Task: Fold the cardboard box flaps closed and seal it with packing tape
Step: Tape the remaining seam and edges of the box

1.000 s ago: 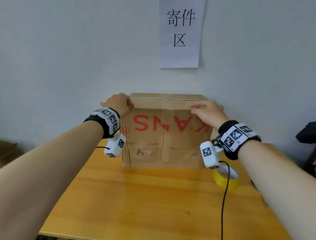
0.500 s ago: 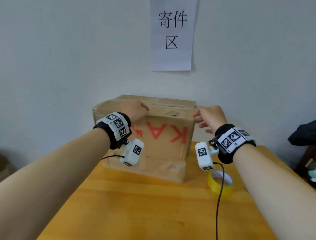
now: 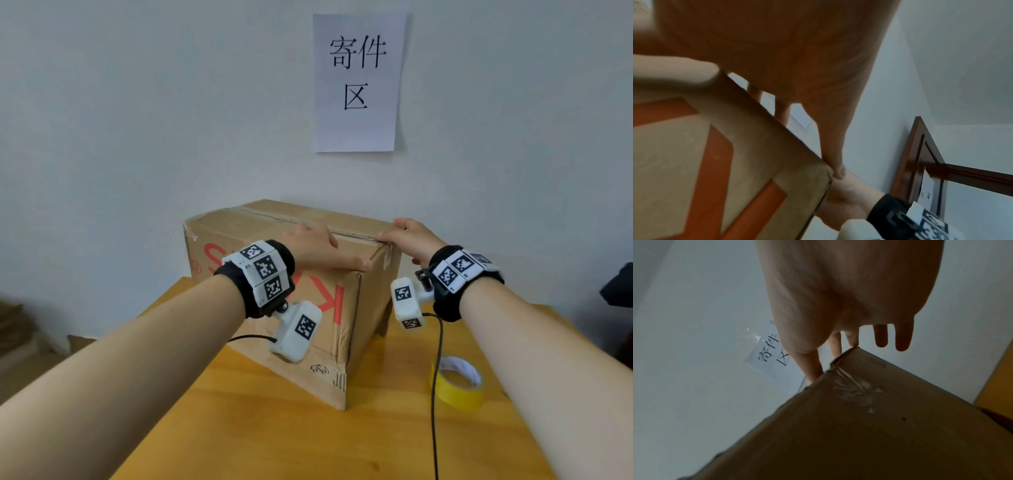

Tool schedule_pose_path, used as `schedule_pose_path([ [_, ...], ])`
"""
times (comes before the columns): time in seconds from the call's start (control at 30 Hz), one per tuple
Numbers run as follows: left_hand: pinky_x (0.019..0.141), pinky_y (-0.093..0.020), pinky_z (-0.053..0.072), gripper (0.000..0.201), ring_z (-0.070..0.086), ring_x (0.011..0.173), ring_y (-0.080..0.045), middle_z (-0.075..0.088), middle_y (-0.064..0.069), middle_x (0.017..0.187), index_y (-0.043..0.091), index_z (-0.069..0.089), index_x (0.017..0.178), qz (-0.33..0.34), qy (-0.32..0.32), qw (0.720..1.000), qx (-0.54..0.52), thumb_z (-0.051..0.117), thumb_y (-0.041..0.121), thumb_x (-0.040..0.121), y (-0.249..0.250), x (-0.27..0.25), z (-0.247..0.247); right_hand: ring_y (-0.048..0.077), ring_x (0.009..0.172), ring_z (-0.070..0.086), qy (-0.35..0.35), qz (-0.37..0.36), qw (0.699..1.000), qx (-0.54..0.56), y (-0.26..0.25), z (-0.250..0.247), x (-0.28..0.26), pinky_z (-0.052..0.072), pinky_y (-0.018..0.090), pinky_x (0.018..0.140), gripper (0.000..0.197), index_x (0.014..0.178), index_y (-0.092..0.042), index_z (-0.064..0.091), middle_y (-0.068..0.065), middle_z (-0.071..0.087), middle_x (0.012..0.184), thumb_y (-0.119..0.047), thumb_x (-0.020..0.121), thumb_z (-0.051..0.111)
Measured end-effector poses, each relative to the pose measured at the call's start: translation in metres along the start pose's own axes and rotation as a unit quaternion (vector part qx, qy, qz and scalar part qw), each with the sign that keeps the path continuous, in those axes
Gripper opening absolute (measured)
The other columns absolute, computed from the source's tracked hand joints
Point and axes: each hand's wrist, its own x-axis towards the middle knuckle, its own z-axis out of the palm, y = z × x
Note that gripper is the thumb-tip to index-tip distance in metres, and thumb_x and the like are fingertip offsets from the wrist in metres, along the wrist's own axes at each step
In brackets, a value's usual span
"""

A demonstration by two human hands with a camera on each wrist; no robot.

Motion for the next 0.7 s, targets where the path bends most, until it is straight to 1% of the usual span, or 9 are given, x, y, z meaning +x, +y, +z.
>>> schedule_pose_path([
  [0.07,0.095,-0.053,0.048,0.116,0.057,0.117,-0.041,0.056,-0.022,0.131,0.002,0.058,0.122,-0.010,-0.013,1.000,-0.015,0.069,0.087,0.044,0.005,-0.002,-0.002,0.025,0.143,0.034,-0.015,0.016,1.000,0.006,0.002,-0.003,0.005,0.033,0.035,0.097,0.080,0.155,-0.018,0.031,0.004,0.036,0.157,-0.036,0.089,0.072],
  [0.13,0.095,-0.054,0.048,0.107,0.055,0.120,-0.044,0.052,-0.023,0.135,0.004,0.057,0.125,-0.021,-0.026,0.999,-0.018,0.075,0.079,0.050,0.010,-0.003,-0.004,0.025,0.143,0.033,-0.023,0.019,1.000,0.001,0.002,-0.005,0.007,0.033,0.035,0.096,0.081,0.155,-0.019,0.033,0.004,0.036,0.157,-0.038,0.087,0.073],
  [0.2,0.094,-0.052,0.051,0.100,0.056,0.119,-0.042,0.047,-0.019,0.137,0.012,0.056,0.128,-0.027,-0.031,0.999,-0.006,0.076,0.075,0.054,0.011,-0.004,-0.005,0.025,0.143,0.034,-0.022,0.016,1.000,0.002,0.002,-0.007,0.007,0.033,0.036,0.098,0.080,0.154,-0.019,0.034,0.003,0.037,0.156,-0.038,0.087,0.073],
  [0.33,0.091,-0.043,0.054,0.104,0.052,0.117,-0.033,0.036,-0.008,0.139,0.018,0.041,0.139,-0.030,-0.033,0.999,0.029,0.072,0.074,0.057,0.013,-0.005,-0.002,0.024,0.140,0.037,-0.010,0.019,0.999,0.025,0.008,-0.011,0.004,0.036,0.037,0.104,0.073,0.151,-0.020,0.040,0.003,0.042,0.152,-0.035,0.088,0.072],
  [0.43,0.089,-0.037,0.050,0.082,0.050,0.116,-0.028,0.038,-0.008,0.134,0.021,0.046,0.131,-0.004,-0.042,0.999,0.035,0.073,0.065,0.067,0.011,-0.012,-0.005,0.025,0.138,0.039,0.017,0.021,0.999,0.042,0.012,-0.017,-0.003,0.038,0.044,0.108,0.067,0.149,-0.022,0.044,0.003,0.043,0.151,-0.032,0.089,0.072],
  [0.47,0.084,-0.035,0.049,0.068,0.050,0.111,-0.025,0.039,-0.006,0.129,0.026,0.049,0.123,0.007,-0.052,0.998,0.024,0.074,0.060,0.070,0.010,-0.016,-0.007,0.025,0.137,0.041,0.026,0.023,0.998,0.046,0.013,-0.020,-0.006,0.039,0.045,0.107,0.065,0.148,-0.023,0.045,0.002,0.044,0.150,-0.031,0.089,0.072],
  [0.53,0.065,-0.030,0.045,0.046,0.049,0.097,-0.018,0.039,-0.003,0.120,0.037,0.054,0.113,0.022,-0.080,0.996,-0.012,0.075,0.047,0.073,0.009,-0.024,-0.012,0.026,0.130,0.045,0.045,0.030,0.997,0.059,0.017,-0.024,-0.013,0.042,0.044,0.103,0.054,0.140,-0.020,0.054,0.002,0.050,0.144,-0.030,0.089,0.071],
  [0.63,0.046,-0.022,0.036,0.037,0.048,0.090,-0.016,0.042,0.001,0.113,0.042,0.059,0.108,0.033,-0.105,0.993,-0.038,0.073,0.033,0.075,0.008,-0.034,-0.019,0.022,0.109,0.051,0.071,0.041,0.992,0.092,0.023,-0.027,-0.022,0.046,0.046,0.101,0.017,0.102,-0.017,0.067,0.003,0.061,0.121,-0.027,0.089,0.072],
  [0.7,0.040,-0.017,0.035,0.036,0.050,0.084,-0.013,0.047,0.005,0.101,0.037,0.062,0.109,0.043,-0.104,0.992,-0.057,0.072,0.025,0.077,0.009,-0.041,-0.020,0.021,0.104,0.051,0.087,0.042,0.989,0.109,0.028,-0.027,-0.030,0.047,0.046,0.100,0.013,0.097,-0.018,0.068,-0.002,0.061,0.104,-0.027,0.089,0.072],
])
